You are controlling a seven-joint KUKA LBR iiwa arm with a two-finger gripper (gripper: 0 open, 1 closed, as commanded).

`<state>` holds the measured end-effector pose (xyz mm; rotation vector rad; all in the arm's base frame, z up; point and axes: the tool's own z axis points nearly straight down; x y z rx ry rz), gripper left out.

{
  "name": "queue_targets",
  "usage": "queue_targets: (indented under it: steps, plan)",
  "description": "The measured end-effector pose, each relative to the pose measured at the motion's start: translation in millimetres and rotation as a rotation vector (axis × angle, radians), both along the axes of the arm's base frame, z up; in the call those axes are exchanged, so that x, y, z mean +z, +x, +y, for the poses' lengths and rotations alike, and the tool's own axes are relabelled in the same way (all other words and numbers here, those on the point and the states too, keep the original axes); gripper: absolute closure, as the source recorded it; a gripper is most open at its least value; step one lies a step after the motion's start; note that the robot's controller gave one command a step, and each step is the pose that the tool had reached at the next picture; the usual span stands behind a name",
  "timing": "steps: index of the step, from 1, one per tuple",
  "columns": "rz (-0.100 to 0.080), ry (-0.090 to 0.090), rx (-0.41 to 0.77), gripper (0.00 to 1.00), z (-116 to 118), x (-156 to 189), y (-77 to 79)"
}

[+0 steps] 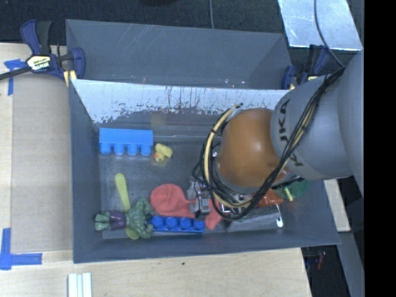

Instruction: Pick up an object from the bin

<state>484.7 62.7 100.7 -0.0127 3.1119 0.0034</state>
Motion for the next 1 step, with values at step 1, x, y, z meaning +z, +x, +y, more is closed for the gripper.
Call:
queue_targets:
  steps: [1]
  plan:
    - [-0.012, 0.000, 0.029, 1.00, -0.1, -22.0, 8.1]
